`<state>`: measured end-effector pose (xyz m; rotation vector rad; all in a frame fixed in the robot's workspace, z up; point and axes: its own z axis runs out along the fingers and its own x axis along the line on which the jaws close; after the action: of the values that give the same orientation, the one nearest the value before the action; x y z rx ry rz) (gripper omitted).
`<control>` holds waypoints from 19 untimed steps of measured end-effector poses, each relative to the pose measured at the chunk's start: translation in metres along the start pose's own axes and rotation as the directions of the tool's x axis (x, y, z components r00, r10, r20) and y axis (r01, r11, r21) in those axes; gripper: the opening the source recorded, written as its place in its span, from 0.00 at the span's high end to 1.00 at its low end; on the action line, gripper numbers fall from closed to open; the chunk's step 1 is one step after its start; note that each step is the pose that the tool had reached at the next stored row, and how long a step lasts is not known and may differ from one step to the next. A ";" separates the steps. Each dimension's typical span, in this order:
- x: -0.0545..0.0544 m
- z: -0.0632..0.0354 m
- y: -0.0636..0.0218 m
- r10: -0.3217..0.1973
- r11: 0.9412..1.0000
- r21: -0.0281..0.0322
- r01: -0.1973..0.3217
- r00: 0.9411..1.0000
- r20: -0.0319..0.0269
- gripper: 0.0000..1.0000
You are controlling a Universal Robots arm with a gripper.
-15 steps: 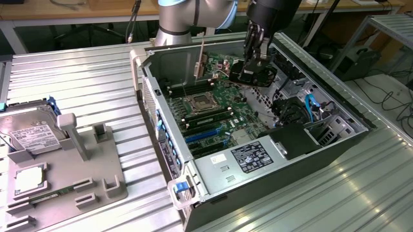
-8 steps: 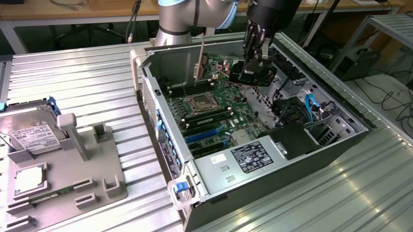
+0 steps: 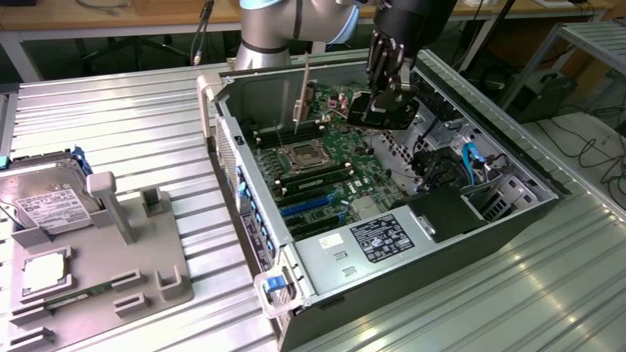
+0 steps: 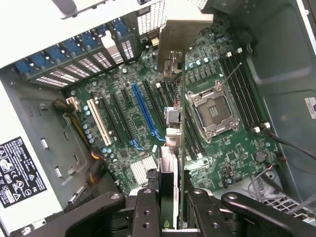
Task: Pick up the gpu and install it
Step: 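Insert the gpu into the slot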
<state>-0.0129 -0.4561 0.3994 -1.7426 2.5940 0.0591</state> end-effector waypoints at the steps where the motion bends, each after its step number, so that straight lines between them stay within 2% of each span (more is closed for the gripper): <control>1: 0.000 0.0000 0.0000 -0.009 1.000 0.000 0.009 1.000 0.000 0.73; 9: 0.000 -0.0001 0.0000 -0.093 0.996 -0.003 0.093 0.996 -0.002 0.73; 14: 0.000 0.0000 0.0000 -0.148 0.989 -0.005 0.148 0.989 -0.003 0.73; 19: 0.000 0.0000 0.0000 -0.182 0.983 -0.007 0.182 0.983 -0.004 0.73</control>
<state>-0.0130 -0.4563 0.3994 -1.9749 2.4263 0.0612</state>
